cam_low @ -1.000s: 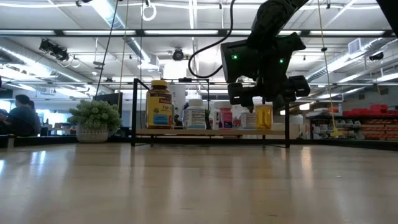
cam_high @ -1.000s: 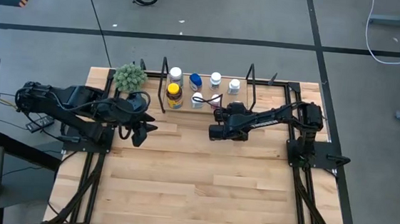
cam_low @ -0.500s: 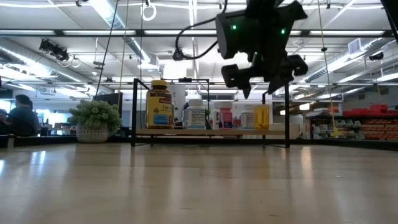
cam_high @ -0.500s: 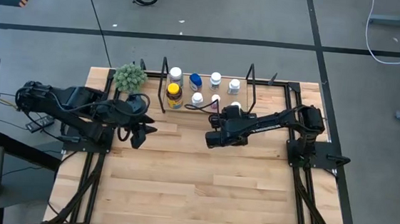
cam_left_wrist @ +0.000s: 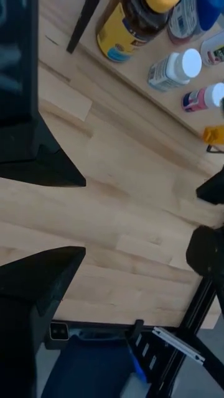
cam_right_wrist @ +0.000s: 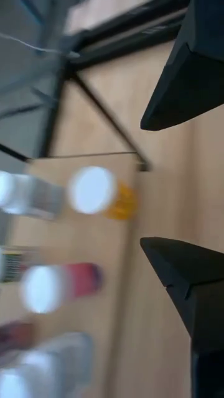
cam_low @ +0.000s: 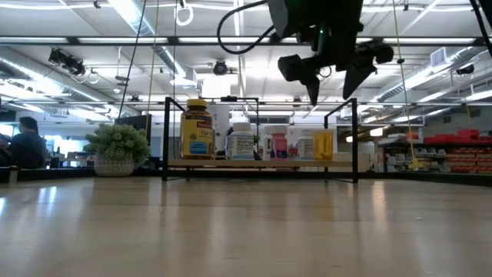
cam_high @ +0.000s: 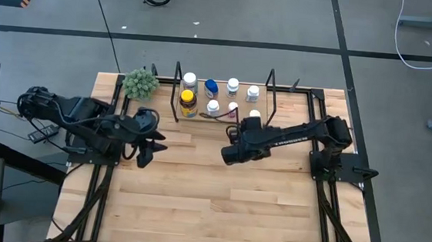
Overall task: Pick and place medicine bottles onto shelf by color
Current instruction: Put the orange medicine bottle on the shelf
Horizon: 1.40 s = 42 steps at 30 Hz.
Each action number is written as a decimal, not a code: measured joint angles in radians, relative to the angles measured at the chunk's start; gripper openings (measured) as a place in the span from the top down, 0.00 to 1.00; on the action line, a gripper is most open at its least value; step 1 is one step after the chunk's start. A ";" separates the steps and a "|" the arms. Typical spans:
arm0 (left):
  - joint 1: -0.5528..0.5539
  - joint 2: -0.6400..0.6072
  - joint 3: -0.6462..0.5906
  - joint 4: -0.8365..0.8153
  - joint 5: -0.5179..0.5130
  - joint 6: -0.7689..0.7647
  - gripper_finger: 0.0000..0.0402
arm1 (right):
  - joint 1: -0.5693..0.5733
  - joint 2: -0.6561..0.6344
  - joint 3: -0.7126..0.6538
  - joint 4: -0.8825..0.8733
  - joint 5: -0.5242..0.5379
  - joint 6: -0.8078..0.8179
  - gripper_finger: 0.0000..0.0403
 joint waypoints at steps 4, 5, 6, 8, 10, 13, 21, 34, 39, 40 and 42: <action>-0.003 0.000 0.000 0.001 0.000 0.000 0.57 | 0.046 0.000 0.006 0.001 -0.156 0.000 0.25; -0.003 0.000 0.000 0.001 -0.001 0.000 0.57 | 0.060 0.000 0.006 0.001 -0.188 0.003 0.26; -0.003 0.000 0.000 0.001 -0.001 0.000 0.57 | 0.076 0.000 0.006 0.000 -0.220 0.003 0.26; -0.003 0.000 0.000 0.001 -0.001 0.002 0.57 | 0.107 0.000 0.006 0.001 -0.291 -0.007 0.28; -0.003 0.000 0.000 0.001 -0.001 0.016 0.57 | 0.142 0.000 0.006 0.000 -0.356 -0.027 0.30; -0.003 0.000 0.000 0.001 -0.001 0.024 0.57 | 0.202 0.000 0.006 0.000 -0.433 -0.045 0.33; -0.003 0.000 0.000 0.001 -0.005 0.060 0.57 | 0.333 0.001 -0.021 -0.011 -0.216 -0.068 0.58; -0.003 0.000 0.000 0.000 -0.004 0.042 0.57 | 0.245 0.002 -0.270 0.308 -0.169 -0.669 0.98; 0.001 0.000 0.000 0.000 -0.004 0.017 0.57 | 0.147 0.002 -0.303 0.478 -0.309 -1.043 0.98; 0.001 0.000 0.000 0.000 -0.004 0.005 0.57 | 0.123 0.002 -0.295 0.494 -0.353 -1.121 0.98; 0.001 0.000 0.000 0.000 -0.004 -0.022 0.57 | 0.077 0.002 -0.276 0.523 -0.438 -1.263 0.98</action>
